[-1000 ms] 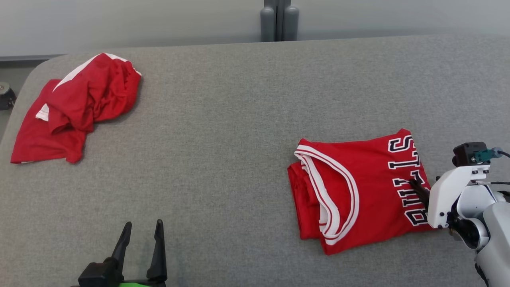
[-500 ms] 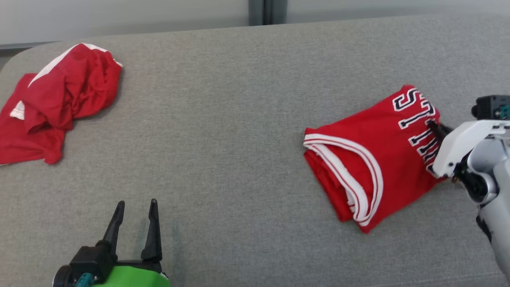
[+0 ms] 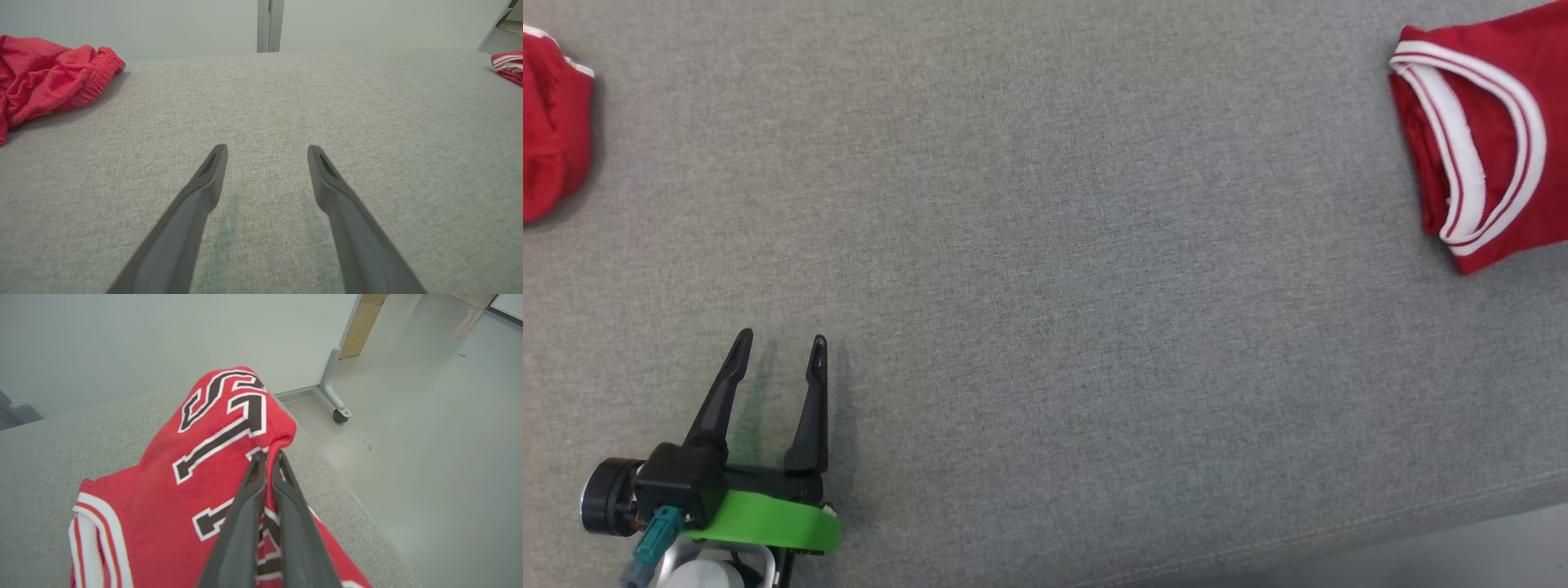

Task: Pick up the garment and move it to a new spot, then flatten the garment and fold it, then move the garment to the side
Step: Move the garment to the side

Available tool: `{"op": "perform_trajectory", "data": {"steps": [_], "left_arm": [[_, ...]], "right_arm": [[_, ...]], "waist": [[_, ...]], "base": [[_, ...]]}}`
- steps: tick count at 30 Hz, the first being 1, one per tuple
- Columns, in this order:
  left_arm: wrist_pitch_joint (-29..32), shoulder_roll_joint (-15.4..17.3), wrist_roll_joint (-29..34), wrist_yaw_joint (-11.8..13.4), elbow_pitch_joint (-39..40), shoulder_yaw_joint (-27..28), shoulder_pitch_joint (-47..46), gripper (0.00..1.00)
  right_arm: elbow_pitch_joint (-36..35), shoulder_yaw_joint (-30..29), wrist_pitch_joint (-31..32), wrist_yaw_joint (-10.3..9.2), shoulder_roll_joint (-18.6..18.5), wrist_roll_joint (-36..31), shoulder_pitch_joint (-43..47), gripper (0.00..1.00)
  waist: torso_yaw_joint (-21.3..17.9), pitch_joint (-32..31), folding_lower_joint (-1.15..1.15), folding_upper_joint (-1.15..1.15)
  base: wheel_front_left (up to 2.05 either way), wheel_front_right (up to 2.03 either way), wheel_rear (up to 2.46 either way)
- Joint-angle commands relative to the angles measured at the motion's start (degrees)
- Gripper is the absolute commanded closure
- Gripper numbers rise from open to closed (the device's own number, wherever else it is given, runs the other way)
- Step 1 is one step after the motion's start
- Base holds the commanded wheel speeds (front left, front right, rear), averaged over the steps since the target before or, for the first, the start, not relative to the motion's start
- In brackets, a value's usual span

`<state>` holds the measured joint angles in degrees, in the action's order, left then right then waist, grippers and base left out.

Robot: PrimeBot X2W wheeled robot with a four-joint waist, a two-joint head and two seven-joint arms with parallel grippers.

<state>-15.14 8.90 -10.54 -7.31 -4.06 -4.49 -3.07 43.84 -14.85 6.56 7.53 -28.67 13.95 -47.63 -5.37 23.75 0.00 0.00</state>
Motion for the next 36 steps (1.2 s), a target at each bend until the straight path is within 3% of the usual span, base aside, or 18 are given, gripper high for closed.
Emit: {"op": "perform_trajectory", "data": {"steps": [1, 3, 4, 5, 12, 19, 22, 27, 32, 36], "left_arm": [[0.01, 0.67, -0.28, -0.2, 0.18, 0.16, -0.35, 0.0], [0.0, 0.7, -0.39, -0.2, 0.33, 0.14, 0.4, 0.0], [0.0, 0.58, -0.39, -0.21, 0.4, 0.29, 0.57, 0.0], [0.0, 0.36, -0.42, -0.21, 0.49, 0.5, 0.57, 0.0], [0.0, -1.54, -0.42, -0.22, 0.7, 1.97, 1.01, 0.0], [0.0, -3.81, -1.06, -0.22, 0.2, 2.86, 1.84, 0.0], [0.01, -5.02, -1.0, -0.22, -1.05, 3.1, 3.23, 0.0], [0.01, -5.69, -1.27, -0.06, -2.72, 3.71, 6.19, 0.0], [0.01, -5.94, -1.47, 0.88, -4.35, 3.88, 9.4, 0.0], [0.01, -5.97, -2.07, 2.01, -4.67, 3.79, 11.42, 0.0]], "right_arm": [[0.79, -1.54, -0.69, -0.08, 0.22, -2.0, -1.62, 1.0], [1.76, -4.83, -1.76, -0.09, -0.2, -5.65, -3.18, 1.0], [2.09, -6.73, -2.43, -0.09, -0.71, -8.13, -3.91, 0.54], [2.24, -7.91, -2.9, -0.09, -0.86, -10.43, -4.5, 0.0], [-0.38, -12.44, -8.88, -0.08, 2.36, -22.58, -5.2, 0.0], [-5.31, -6.57, -16.8, -0.09, 5.6, -20.42, 0.11, 0.0], [-10.78, -2.21, -18.84, -0.09, 7.34, -16.26, 8.16, 0.0], [-19.4, 0.52, -20.02, -0.09, 11.31, -14.88, 20.72, 0.0], [-26.74, 2.46, -20.95, -0.1, 19.74, -15.07, 34.61, 0.0], [-29.75, 3.95, -21.6, -0.09, 23.78, -14.01, 43.91, 0.0]], "waist": [[-0.84, 3.82, 0.0, 0.0], [-0.16, 4.11, 0.0, 0.0], [0.23, 4.33, 0.0, 0.0], [0.56, 4.55, 0.0, 0.0], [1.6, 2.72, 0.0, 0.0], [2.31, -3.9, 0.0, 0.0], [3.67, -9.6, 0.0, 0.0], [5.02, -15.69, 0.0, 0.0], [5.81, -20.9, 0.0, 0.0], [6.75, -23.68, 0.0, 0.0]], "base": [[0.0, 0.0, 0.0], [0.0, 0.0, 0.0], [0.0, 0.0, 0.0], [0.0, 0.0, 0.0], [0.0, 0.0, 0.0], [0.0, 0.0, 0.0], [0.0, 0.0, 0.0], [0.0, 0.0, 0.0], [0.0, 0.0, 0.0], [0.0, 0.0, 0.0]]}}
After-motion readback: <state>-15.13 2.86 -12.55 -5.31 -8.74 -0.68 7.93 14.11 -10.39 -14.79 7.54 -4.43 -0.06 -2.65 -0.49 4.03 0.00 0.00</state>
